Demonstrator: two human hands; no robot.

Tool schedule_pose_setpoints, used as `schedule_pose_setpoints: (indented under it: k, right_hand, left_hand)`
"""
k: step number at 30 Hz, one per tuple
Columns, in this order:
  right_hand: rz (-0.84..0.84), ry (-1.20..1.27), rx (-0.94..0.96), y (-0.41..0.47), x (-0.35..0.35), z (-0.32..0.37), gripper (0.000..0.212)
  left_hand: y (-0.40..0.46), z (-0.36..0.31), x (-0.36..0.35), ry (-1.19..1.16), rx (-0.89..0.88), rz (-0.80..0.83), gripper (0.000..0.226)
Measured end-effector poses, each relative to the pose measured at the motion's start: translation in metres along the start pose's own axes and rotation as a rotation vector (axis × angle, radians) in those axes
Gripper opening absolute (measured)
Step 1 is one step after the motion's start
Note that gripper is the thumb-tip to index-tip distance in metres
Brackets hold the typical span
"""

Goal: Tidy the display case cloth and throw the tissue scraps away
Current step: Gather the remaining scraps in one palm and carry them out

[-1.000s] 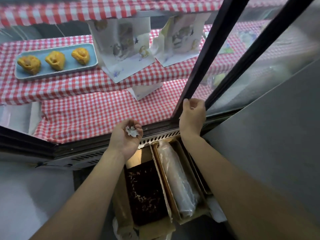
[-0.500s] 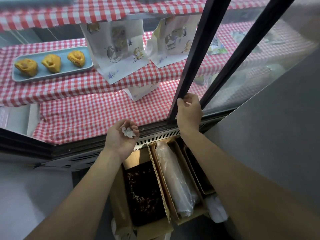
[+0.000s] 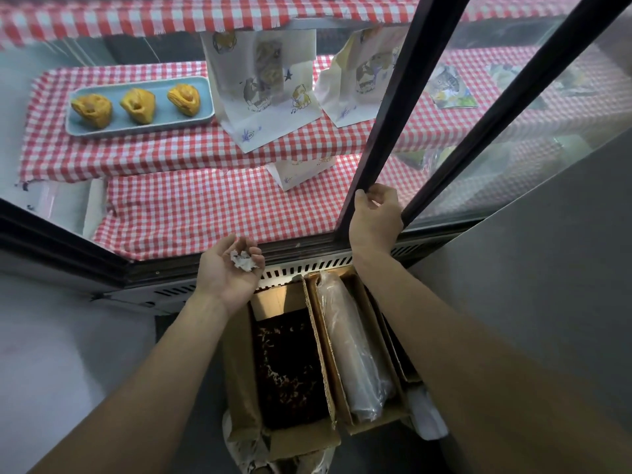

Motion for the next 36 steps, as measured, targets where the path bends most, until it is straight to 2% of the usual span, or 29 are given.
schedule_pose_setpoints:
  k: [15,19,27,36]
  right_hand:
    - [0.217,-0.043,-0.033,-0.068,-0.06,0.004,0.018]
    - [0.241,-0.034,-0.019,-0.096,-0.087,0.003,0.018]
    - [0.383,-0.016,-0.026,-0.161,-0.15,0.004,0.026]
    - [0.54,-0.072,-0.006,-0.213,-0.203,0.011,0.025]
  left_hand:
    - [-0.022,-0.058,0.027,-0.126,-0.132,-0.004,0.026]
    - [-0.029,-0.083,0.049,-0.137,-0.184,-0.018,0.024]
    - [-0.054,-0.136,0.108,-0.182,-0.272,-0.092,0.024]
    - [-0.075,-0.181,0.155,-0.253,-0.323,-0.108,0.027]
Point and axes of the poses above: each hand's wrist, its own y-axis towards the middle knuckle, its own x-axis out of the back of the hand, z = x × y, the point moved 8 cm from there along y, towards the middle knuckle, and after that the axes turned 7 degrees about -x, right-handed, at the moved point
